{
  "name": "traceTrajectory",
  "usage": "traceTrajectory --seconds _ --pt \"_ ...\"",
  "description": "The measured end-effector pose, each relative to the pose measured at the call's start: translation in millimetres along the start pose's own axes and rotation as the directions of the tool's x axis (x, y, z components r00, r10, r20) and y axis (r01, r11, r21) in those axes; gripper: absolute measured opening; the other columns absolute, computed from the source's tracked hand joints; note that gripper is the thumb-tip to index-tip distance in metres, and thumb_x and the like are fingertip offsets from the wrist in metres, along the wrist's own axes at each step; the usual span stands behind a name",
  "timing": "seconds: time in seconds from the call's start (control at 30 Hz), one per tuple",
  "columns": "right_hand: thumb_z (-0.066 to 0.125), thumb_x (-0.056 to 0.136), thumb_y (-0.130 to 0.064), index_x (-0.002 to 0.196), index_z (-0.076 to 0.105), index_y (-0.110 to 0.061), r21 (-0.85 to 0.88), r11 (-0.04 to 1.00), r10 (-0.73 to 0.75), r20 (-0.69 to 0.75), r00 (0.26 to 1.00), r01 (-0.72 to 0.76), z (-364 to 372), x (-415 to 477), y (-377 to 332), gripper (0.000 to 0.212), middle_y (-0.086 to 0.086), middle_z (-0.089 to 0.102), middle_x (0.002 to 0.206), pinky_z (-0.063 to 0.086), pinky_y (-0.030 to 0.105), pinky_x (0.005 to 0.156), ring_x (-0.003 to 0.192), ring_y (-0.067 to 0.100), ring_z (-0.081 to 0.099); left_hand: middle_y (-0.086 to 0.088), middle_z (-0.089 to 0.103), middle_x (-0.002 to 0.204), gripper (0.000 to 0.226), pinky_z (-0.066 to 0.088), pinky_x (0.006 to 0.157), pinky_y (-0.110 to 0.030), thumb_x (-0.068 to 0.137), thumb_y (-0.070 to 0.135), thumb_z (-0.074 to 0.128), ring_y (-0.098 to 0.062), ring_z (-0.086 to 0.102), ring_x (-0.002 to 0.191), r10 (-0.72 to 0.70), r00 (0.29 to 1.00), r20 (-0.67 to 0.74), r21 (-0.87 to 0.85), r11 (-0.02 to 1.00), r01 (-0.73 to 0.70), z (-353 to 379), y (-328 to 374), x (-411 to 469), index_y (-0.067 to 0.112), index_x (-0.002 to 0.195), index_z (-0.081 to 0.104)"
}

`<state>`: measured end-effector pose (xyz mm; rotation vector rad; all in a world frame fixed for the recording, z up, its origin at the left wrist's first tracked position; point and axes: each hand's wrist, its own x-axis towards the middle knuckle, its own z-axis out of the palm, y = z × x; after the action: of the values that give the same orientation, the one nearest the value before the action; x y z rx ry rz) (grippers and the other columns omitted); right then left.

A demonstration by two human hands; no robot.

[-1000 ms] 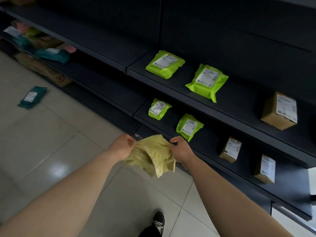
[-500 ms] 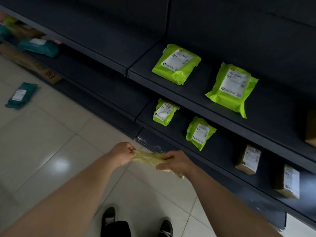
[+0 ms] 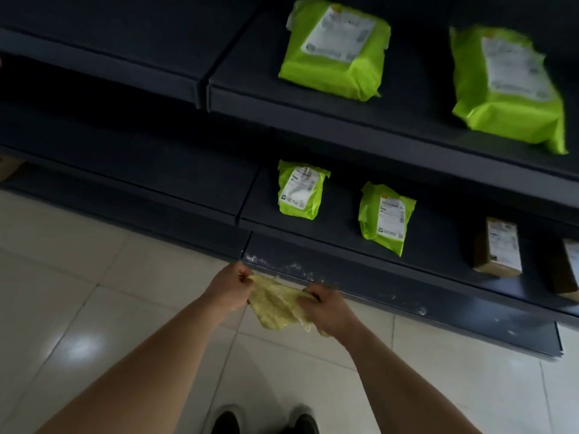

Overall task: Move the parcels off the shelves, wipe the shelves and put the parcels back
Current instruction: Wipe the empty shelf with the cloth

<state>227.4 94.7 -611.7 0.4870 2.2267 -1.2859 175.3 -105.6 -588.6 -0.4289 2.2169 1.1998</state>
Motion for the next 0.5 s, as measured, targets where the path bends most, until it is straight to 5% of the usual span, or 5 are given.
traceTrajectory --seconds 0.1,0.2,0.3,0.4,0.5 --pt "0.055 0.091 -0.016 0.112 0.066 -0.024 0.092 0.996 -0.002 0.026 1.000 -0.001 27 34 28 0.025 -0.006 0.064 0.084 0.039 0.006 0.048 0.051 -0.006 0.053 -0.015 0.060 0.101 0.014 0.057 0.082 -0.044 0.090 0.000 0.054 -0.031 0.065 0.092 -0.025 0.999 0.023 -0.106 0.994 0.027 23 -30 39 0.011 0.100 0.054" --pt "0.054 0.090 -0.012 0.130 0.056 -0.031 0.150 0.989 0.000 0.090 0.996 -0.014 50 73 54 0.044 -0.003 0.066 0.104 0.045 0.007 0.065 0.074 -0.002 0.062 -0.015 0.059 0.101 0.019 0.059 0.072 -0.037 0.089 -0.003 0.055 -0.028 0.064 0.089 -0.026 0.999 0.038 -0.217 0.976 0.034 54 -54 79 0.008 0.104 0.053" --pt "0.054 0.088 -0.013 0.127 0.056 -0.039 0.179 0.984 -0.021 0.150 0.988 -0.006 67 116 81 0.047 -0.008 0.069 0.101 0.048 0.012 0.073 0.085 0.005 0.064 -0.012 0.057 0.105 0.023 0.054 0.058 -0.023 0.090 -0.004 0.052 -0.021 0.060 0.087 0.009 0.999 0.049 -0.275 0.962 0.005 85 -74 123 0.009 0.109 0.053" --pt "0.057 0.089 -0.017 0.108 0.067 -0.033 0.120 0.991 -0.085 0.152 0.985 0.068 76 159 109 0.027 -0.014 0.069 0.094 0.047 0.007 0.069 0.083 -0.001 0.064 -0.013 0.056 0.110 0.026 0.055 0.068 -0.032 0.091 -0.006 0.049 -0.025 0.060 0.095 0.059 0.998 0.039 -0.314 0.948 -0.043 111 -95 169 0.010 0.110 0.052" --pt "0.056 0.091 -0.022 0.101 0.068 -0.021 0.038 0.995 -0.100 0.085 0.991 0.097 78 202 132 0.016 -0.005 0.065 0.087 0.047 0.019 0.071 0.080 0.009 0.061 -0.011 0.056 0.108 0.024 0.055 0.083 -0.042 0.091 -0.006 0.050 -0.027 0.060 0.100 0.092 0.995 0.040 -0.338 0.938 -0.073 130 -110 208 0.012 0.107 0.051"
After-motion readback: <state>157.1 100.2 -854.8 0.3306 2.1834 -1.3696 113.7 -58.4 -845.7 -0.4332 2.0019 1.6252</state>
